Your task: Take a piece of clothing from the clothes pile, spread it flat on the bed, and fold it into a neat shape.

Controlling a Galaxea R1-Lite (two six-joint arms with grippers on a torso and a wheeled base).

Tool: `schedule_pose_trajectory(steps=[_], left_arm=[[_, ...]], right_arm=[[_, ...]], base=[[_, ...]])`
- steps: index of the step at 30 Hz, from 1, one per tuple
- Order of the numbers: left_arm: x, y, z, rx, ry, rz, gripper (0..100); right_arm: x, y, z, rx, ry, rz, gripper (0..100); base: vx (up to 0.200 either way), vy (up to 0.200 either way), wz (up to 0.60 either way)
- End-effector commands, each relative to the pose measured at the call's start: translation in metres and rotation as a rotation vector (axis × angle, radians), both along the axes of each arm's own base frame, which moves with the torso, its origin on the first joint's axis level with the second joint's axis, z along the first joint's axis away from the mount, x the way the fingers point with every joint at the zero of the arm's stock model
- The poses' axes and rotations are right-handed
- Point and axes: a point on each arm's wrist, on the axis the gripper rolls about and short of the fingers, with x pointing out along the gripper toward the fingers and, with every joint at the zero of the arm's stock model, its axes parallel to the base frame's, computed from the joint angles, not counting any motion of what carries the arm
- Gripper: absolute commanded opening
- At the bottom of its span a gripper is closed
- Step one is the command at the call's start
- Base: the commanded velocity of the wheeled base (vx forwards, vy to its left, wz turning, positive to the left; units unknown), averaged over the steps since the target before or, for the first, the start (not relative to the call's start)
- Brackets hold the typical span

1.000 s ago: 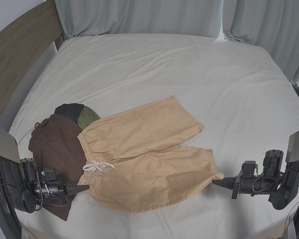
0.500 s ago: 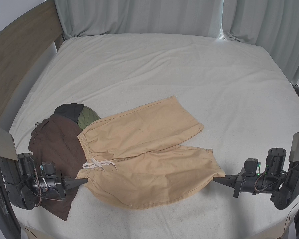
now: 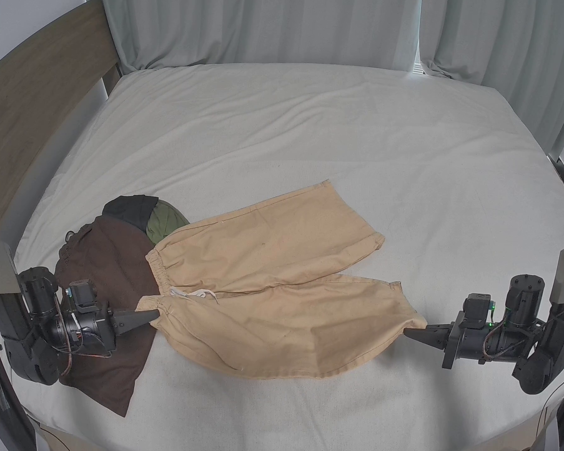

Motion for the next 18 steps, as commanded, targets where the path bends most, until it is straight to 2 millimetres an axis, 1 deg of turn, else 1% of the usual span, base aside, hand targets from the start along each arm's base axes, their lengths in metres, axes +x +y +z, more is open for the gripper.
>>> schedule_pose_trajectory(steps=[1, 11, 18], left_arm=[[0.005, 0.001, 0.007, 0.008, -0.042, 0.004, 0], [0.008, -0.003, 0.009, 0.018, -0.057, 0.012, 0], [0.008, -0.001, 0.008, 0.019, -0.056, 0.018, 0]], right_arm=[[-0.003, 0.003, 0.008, 0.012, -0.024, 0.012, 0], [-0.008, 0.007, 0.021, 0.027, -0.072, 0.026, 0], [-0.013, 0.011, 0.036, 0.074, -0.090, 0.030, 0]], base=[[0.000, 0.000, 0.00], [0.000, 0.000, 0.00], [0.000, 0.000, 0.00]])
